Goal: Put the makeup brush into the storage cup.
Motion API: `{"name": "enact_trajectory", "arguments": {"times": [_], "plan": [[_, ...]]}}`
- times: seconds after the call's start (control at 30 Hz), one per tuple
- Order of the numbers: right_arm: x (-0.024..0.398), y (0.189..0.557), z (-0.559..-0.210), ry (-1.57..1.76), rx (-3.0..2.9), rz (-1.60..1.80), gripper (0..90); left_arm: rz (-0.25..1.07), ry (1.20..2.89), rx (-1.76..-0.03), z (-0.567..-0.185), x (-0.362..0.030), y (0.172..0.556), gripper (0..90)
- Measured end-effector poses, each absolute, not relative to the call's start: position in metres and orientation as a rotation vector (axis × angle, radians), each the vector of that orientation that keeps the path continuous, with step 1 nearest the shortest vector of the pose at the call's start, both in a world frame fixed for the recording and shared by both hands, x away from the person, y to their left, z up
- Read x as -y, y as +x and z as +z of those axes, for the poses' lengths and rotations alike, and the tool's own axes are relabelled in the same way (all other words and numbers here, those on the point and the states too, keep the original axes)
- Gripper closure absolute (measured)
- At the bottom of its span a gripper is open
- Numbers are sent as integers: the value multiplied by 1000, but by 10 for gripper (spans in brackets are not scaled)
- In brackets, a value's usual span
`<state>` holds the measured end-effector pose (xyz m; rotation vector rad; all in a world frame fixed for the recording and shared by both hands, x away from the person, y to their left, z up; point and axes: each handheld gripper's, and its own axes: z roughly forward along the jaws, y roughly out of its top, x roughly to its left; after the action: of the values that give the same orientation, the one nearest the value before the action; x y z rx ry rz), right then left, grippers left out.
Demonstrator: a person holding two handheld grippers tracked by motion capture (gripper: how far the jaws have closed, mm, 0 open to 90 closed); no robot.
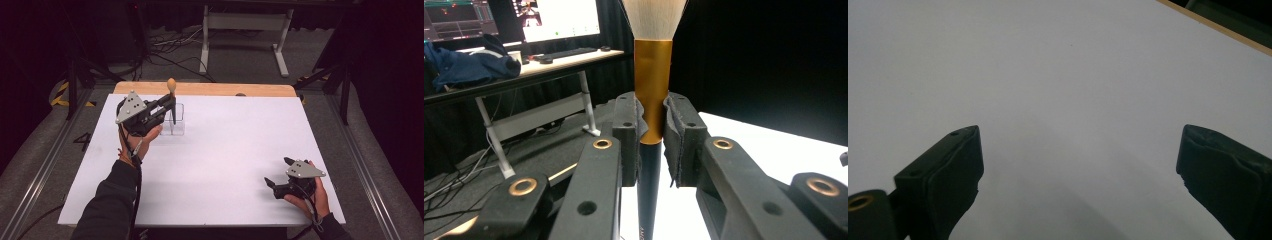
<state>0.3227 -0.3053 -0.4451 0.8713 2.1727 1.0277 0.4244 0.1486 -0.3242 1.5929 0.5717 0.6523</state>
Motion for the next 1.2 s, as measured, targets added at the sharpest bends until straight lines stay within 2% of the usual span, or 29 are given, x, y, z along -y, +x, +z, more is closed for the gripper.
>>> {"name": "enact_trajectory", "arguments": {"times": [0.5,1.2], "plan": [[306,322,-445,868,-2174,1041,56,692,1603,-605,-322,-137,450,771],[303,320,-442,875,-2161,1047,58,668,1556,-659,-322,-140,478,771]]}}
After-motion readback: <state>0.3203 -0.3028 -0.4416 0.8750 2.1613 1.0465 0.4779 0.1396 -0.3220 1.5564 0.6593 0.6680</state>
